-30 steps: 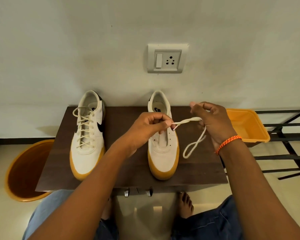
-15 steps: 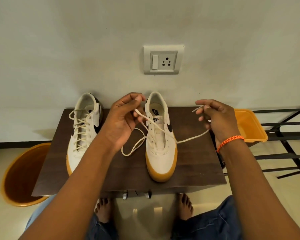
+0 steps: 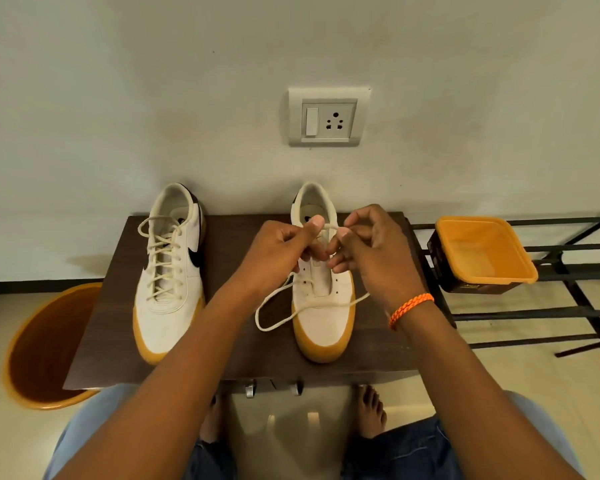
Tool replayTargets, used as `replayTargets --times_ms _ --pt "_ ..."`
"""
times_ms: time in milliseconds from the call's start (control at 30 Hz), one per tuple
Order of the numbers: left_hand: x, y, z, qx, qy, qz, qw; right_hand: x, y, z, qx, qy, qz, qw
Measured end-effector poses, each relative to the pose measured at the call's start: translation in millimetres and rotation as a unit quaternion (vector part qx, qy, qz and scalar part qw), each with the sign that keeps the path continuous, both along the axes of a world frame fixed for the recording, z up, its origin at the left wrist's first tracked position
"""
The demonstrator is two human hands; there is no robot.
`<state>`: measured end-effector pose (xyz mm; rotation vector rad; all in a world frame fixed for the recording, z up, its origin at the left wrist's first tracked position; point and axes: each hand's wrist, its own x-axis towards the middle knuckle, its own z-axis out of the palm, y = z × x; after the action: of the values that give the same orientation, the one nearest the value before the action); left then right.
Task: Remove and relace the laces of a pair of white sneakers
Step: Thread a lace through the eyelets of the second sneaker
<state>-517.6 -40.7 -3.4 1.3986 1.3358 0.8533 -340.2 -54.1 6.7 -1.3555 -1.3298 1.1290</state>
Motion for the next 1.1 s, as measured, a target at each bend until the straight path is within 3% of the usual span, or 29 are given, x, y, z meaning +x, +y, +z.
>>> replayTargets --times_ms 167,333,467,533,600,667,700,767,833,967,1100 --pt "-2 1 -4 -0.032 -0.029 0.009 0.999 -4 -6 0 -0.013 0.006 0.014 1.000" --pt "3 0 -7 -0.128 -0.183 0.037 0.974 -13 -10 -3 -0.029 -0.016 0.043 0.999" --pt "3 2 -8 -0.109 -0.215 0.079 0.967 -17 -13 -5 -0.050 -0.030 0.070 0.996" --pt "-2 6 -5 -0.104 -0.290 0.113 0.945 -16 -14 -5 -0.084 -0.057 0.102 0.990" --pt "-12 12 -3 -0.111 -0.403 0.133 0.899 -15 -16 -6 -0.132 -0.087 0.161 0.974" --pt "-19 15 -5 -0.105 -0.429 0.125 0.888 -18 -19 -10 -0.171 -0.083 0.224 0.956" --pt "-19 16 -5 -0.093 -0.386 0.116 0.910 -21 -21 -12 -0.179 -0.082 0.251 0.948" --pt "-16 14 -5 -0.037 -0.212 0.089 0.972 -22 -19 -11 -0.201 -0.084 0.285 0.934" --pt "-9 11 -9 0.027 -0.045 0.051 0.997 -16 -12 -8 -0.235 -0.076 0.254 0.935" --pt "3 8 -26 0.070 0.141 -0.011 0.988 9 3 -8 -0.150 -0.154 0.054 0.975" --pt "7 8 -31 0.088 0.204 -0.001 0.975 20 4 -7 -0.121 -0.099 0.049 0.986"
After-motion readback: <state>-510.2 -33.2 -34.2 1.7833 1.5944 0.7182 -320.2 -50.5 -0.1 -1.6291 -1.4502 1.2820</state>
